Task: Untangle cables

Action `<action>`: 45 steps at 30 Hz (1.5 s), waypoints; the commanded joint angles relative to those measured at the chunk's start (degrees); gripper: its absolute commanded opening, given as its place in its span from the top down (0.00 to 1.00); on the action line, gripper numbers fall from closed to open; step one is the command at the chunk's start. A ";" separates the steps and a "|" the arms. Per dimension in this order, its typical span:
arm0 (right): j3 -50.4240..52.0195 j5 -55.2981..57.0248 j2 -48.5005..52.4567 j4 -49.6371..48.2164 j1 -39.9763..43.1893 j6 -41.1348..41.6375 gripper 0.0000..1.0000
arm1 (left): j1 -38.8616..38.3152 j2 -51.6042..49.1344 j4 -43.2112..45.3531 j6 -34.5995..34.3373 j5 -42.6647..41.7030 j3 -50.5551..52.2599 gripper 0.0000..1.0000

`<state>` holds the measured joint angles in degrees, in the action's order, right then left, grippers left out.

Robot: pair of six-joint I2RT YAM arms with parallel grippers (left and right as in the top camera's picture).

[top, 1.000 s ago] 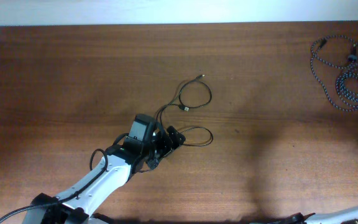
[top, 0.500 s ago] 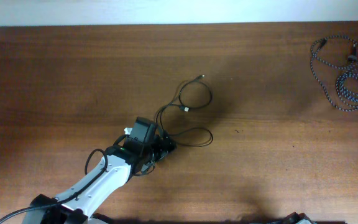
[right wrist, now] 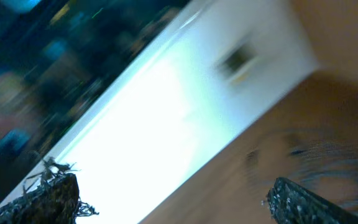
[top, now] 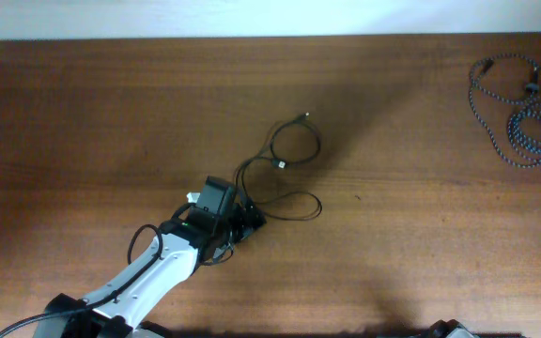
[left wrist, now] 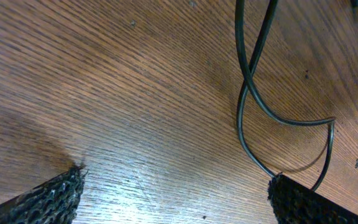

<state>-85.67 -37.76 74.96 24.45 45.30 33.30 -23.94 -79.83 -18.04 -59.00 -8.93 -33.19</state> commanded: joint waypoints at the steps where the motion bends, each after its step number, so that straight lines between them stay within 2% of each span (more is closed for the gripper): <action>1: 0.26 -8.79 2.71 6.95 -19.17 -2.91 0.01 | 0.09 -0.31 -0.72 0.31 1.51 0.57 0.01; 2: 0.26 -8.76 5.27 9.77 -29.88 -12.37 0.01 | 0.09 -0.31 -0.72 0.31 1.51 0.57 0.01; 3: 0.26 -8.55 8.44 12.09 -38.18 -18.18 0.01 | 0.09 -0.31 -0.74 0.33 1.49 0.57 0.01; 4: 0.26 -6.82 14.03 12.70 -47.08 -20.00 0.01 | 0.09 -0.02 -1.92 5.09 -0.15 0.55 0.01; 5: 0.26 -6.62 18.16 14.27 -50.95 -20.02 0.01 | 0.11 2.29 -3.39 10.23 -0.68 0.48 0.01; 6: 0.26 -6.62 21.33 18.64 -53.57 -24.17 0.01 | 1.68 7.69 -5.95 15.72 -0.63 -0.44 0.01; 7: 0.26 -6.60 23.50 22.12 -55.91 -30.51 0.01 | 4.46 14.71 -8.20 20.98 -0.61 -2.12 0.01; 9: 0.26 -3.72 26.38 23.54 -61.16 -32.04 0.01 | 10.51 32.15 -9.73 27.52 3.06 -4.85 0.01; 10: 0.28 9.27 28.61 22.88 -68.22 -32.06 0.01 | 13.46 47.71 -12.17 27.65 12.26 -4.85 0.01; 11: 0.28 18.18 30.25 21.59 -72.28 -32.04 0.01 | 13.64 51.87 -14.01 27.65 14.82 -4.85 0.01; 12: 0.28 22.38 32.44 19.41 -75.45 -31.78 0.01 | 13.62 58.55 -18.99 27.63 20.94 -4.85 0.01; 13: 0.28 21.53 35.34 17.70 -78.90 -29.88 0.01 | 13.62 63.56 -24.37 27.54 27.02 -4.85 0.01; 14: 0.28 21.81 39.56 14.38 -83.76 -29.90 0.01 | 13.62 67.17 -29.00 22.53 32.37 -4.85 0.01; 16: 0.28 21.99 44.37 9.53 -88.41 -29.90 0.01 | 13.62 67.17 -29.27 22.58 32.35 -4.85 0.01; 18: 0.28 23.56 47.71 8.72 -92.35 -29.90 0.01 | 13.62 67.17 -30.23 22.58 32.35 -4.85 0.01; 19: 0.28 38.69 49.96 8.74 -94.86 -29.86 0.17 | 13.62 67.17 -30.91 22.58 32.35 -4.85 0.01; 20: 0.22 41.81 49.86 9.68 -95.17 -29.88 0.80 | 13.62 67.17 -30.95 22.58 32.35 -4.85 0.01; 21: -0.33 44.74 49.18 10.93 -94.75 -29.86 0.96 | 13.62 67.17 -31.21 22.58 32.33 -4.85 0.01; 23: -12.37 57.51 46.99 22.99 -90.86 -29.97 0.96 | 13.62 67.17 -33.44 22.58 32.30 -4.85 0.01; 25: -25.59 59.47 46.99 31.06 -85.24 -33.90 0.96 | 13.62 67.17 -35.19 22.56 32.30 -4.85 0.01; 27: -35.98 59.43 46.99 35.89 -74.31 -34.38 0.96 | 13.62 67.17 -35.65 22.58 32.30 -4.85 0.01; 30: -36.81 58.82 47.01 43.58 -55.67 -34.38 0.96 | 13.62 67.17 -37.31 22.58 32.33 -4.85 0.01; 32: -36.81 55.36 46.99 45.92 -46.97 -34.38 0.96 | 13.62 67.17 -37.31 22.56 32.30 -4.85 0.01; 33: -36.81 48.46 46.99 46.69 -43.54 -34.38 0.96 | 13.62 67.17 -37.31 22.56 32.30 -4.85 0.01; 34: -36.81 33.92 47.01 47.08 -41.46 -34.51 0.96 | 13.62 67.17 -37.22 22.56 32.30 -4.85 0.01; 36: -36.76 31.52 47.25 45.97 -42.36 -34.60 0.96 | 13.62 67.17 -37.18 22.56 32.30 -4.85 0.01; 37: -36.11 32.30 47.76 43.71 -42.99 -34.60 0.88 | 13.62 67.17 -37.16 22.56 32.30 -4.85 0.01; 38: -35.47 36.20 48.59 40.00 -43.08 -34.58 0.52 | 13.62 67.17 -37.18 22.56 32.26 -4.85 0.01; 39: -35.45 40.57 49.16 36.68 -42.93 -34.38 0.11 | 13.62 67.17 -37.22 22.56 31.52 -4.85 0.01; 41: -35.45 44.74 49.18 34.42 -42.93 -34.38 0.01 | 13.62 67.17 -38.64 22.56 30.77 -4.83 0.01; 45: -35.54 44.92 47.80 36.44 -42.99 -34.36 0.01 | 13.62 67.17 -38.73 22.58 30.77 -4.74 0.01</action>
<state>-121.27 6.22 123.39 60.60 2.42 -1.48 -10.46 -12.84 -56.60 -36.05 22.06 -38.04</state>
